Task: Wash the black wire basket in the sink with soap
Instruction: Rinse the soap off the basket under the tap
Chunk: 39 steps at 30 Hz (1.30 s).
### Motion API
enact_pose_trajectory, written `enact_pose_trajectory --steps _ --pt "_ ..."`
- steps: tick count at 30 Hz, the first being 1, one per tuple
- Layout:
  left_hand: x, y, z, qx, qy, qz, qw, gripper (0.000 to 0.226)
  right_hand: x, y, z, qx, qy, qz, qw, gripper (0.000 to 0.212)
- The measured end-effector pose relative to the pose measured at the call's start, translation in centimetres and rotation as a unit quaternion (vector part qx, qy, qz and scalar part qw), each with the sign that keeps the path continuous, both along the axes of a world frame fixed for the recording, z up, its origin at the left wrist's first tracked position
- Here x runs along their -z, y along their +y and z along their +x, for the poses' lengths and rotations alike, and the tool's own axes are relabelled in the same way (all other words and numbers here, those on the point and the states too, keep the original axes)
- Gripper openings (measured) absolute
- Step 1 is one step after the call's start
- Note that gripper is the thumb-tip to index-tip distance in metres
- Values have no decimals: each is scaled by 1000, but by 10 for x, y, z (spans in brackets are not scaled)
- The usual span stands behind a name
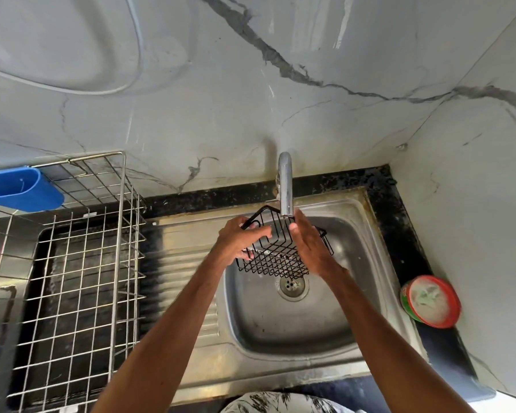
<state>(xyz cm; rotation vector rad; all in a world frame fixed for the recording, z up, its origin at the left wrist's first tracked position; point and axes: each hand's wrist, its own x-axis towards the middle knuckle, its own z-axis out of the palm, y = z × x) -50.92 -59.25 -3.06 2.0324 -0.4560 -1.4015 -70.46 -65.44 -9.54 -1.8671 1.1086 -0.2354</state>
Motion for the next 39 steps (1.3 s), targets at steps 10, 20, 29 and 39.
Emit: enact_pose_trajectory --steps 10,20,29,39 --pt "5 4 3 -25 -43 2 999 51 -39 44 28 -74 -16 -61 995 76" --pt "6 1 6 -37 -19 -3 999 42 -38 61 18 -68 -45 -177 981 68" --pt "7 1 0 -65 5 11 998 46 -31 67 21 -34 22 -116 992 90" --pt "8 6 9 -65 -23 -23 997 42 -53 51 40 -105 -5 -129 986 76"
